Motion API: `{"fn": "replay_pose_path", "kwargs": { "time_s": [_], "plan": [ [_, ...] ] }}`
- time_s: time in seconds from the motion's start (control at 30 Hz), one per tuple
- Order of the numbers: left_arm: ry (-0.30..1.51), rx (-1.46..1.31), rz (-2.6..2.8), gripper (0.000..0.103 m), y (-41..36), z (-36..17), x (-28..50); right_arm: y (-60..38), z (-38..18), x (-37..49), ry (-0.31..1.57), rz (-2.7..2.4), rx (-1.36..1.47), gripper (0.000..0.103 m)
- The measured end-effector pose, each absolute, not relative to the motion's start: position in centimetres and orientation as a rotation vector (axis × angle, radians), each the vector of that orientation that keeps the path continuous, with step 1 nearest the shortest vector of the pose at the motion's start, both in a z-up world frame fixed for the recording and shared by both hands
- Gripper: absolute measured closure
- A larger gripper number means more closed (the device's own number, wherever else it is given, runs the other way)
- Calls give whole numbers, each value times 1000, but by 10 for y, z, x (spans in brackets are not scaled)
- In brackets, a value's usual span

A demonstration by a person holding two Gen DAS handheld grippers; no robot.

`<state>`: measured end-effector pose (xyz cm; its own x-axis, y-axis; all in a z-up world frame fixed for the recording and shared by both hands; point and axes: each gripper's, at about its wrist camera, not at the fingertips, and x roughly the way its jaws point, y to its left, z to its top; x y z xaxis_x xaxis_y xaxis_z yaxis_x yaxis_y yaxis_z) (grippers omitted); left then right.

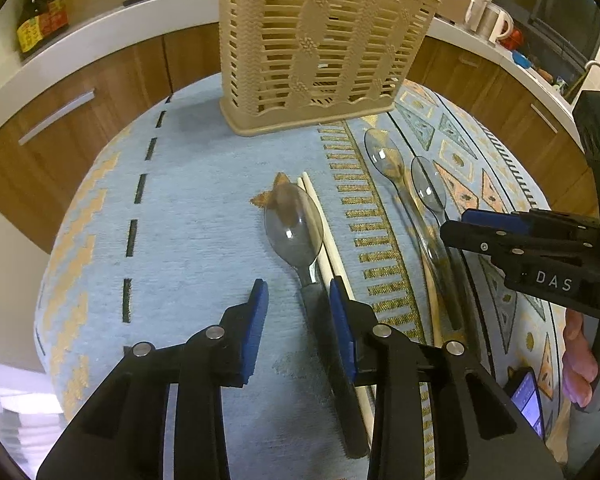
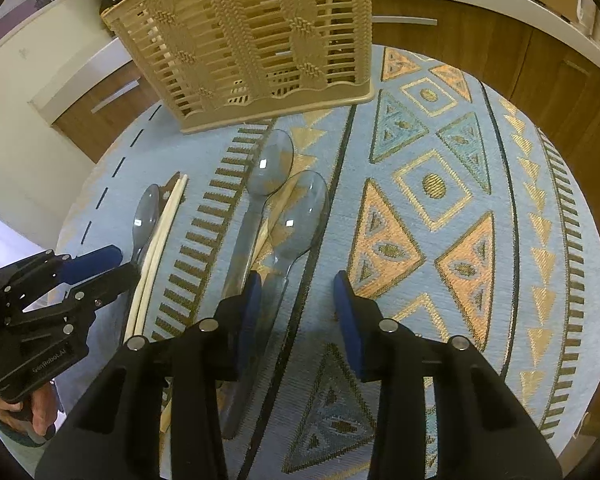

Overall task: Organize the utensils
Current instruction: 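Move both open tools back down toward the remaining utensils, then grasp a clear spoon by its handle with the left tool while the right tool grasps another spoon, then lift both spoons upright and carry them over the basket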

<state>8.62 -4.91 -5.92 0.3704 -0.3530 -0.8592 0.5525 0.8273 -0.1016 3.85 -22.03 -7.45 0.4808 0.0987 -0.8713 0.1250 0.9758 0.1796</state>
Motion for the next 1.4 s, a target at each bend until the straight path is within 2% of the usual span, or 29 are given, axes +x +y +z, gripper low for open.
{"fn": "replay_pose_path", "kwargs": {
  "time_s": [0.17,0.23,0.37,0.7,0.77,0.8,0.9,1.03,1.1,1.17,1.4],
  "plan": [
    [1039,248,-568,78,-55,-59,89,-222,-75,39,1070,-24,239,71],
    [1031,259,-553,90,-57,-60,89,-221,-75,39,1070,-31,229,71],
    [1027,231,-556,93,-51,-60,91,-213,-75,42,1079,-47,196,71],
    [1012,242,-519,93,-45,-59,89,-184,-81,48,1120,-64,58,72],
    [1014,246,-521,92,-46,-60,90,-186,-80,48,1129,-62,52,79],
    [1018,251,-525,91,-46,-59,90,-187,-80,48,1132,-62,52,87],
    [1041,267,-537,86,-49,-59,92,-199,-81,44,1145,-61,47,93],
    [1063,338,-527,86,-59,-59,94,-214,-82,37,1149,-60,36,93],
    [1058,369,-506,92,-63,-60,93,-219,-82,34,1146,-57,42,93],
    [1048,385,-497,93,-66,-60,92,-224,-80,29,1134,-54,56,93],
    [944,256,-522,93,-52,-32,83,-235,-50,13,1034,-15,90,93]
  ]
}}
